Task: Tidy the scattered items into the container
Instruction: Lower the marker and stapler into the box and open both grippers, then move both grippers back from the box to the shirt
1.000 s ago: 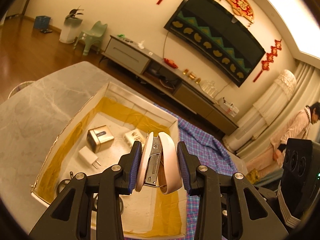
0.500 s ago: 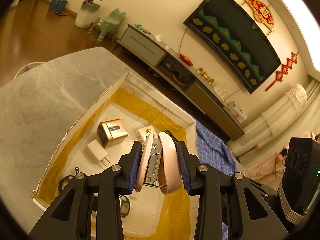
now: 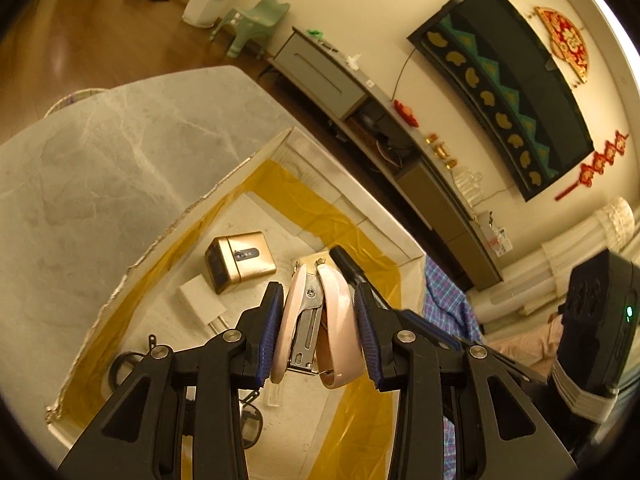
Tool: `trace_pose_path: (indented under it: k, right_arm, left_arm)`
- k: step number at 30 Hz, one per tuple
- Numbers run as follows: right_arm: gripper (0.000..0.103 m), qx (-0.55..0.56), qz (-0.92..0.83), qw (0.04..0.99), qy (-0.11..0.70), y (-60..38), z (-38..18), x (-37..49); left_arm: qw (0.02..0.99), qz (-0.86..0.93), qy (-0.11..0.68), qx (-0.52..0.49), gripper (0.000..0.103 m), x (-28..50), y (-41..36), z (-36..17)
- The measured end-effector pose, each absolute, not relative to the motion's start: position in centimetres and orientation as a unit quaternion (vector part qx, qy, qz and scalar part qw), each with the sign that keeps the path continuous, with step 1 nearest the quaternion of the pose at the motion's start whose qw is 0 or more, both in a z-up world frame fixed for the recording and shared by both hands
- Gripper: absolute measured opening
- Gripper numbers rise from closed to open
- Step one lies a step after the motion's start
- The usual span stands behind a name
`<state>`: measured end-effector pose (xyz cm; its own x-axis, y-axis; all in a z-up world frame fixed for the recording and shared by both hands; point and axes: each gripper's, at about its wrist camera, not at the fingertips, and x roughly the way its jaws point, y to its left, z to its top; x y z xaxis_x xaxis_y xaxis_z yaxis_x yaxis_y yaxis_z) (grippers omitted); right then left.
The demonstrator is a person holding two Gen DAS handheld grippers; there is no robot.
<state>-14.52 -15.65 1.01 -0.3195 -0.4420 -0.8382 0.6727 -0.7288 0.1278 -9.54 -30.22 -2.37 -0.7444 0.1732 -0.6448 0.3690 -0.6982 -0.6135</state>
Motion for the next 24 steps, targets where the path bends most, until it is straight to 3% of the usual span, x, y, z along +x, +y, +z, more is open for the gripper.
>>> trace_pose_path:
  k: [12,14,16,24]
  right_arm:
    - [0.015,0.507,-0.788,0.326,0.125,-18.0,-0.6,-18.5]
    - [0.022,0.518,-0.785,0.319,0.116,-18.1,-1.2,-19.2]
    - [0.03,0.523,-0.785,0.315,0.105,-17.9,-1.5,-19.8]
    - [0.036,0.525,-0.776,0.346,0.047,-14.7,-0.6,-18.1]
  left_arm:
    - [0.1,-0.82,0.406,0.39,0.043,-10.9,-31.4,-4.5]
    - [0.107,-0.812,0.417,0.394,0.055,-10.6,-31.9,-4.9]
    - [0.108,-0.814,0.415,0.392,0.057,-10.3,-32.2,-4.7]
    - [0.101,-0.826,0.403,0.381,0.058,-9.6,-31.9,-3.6]
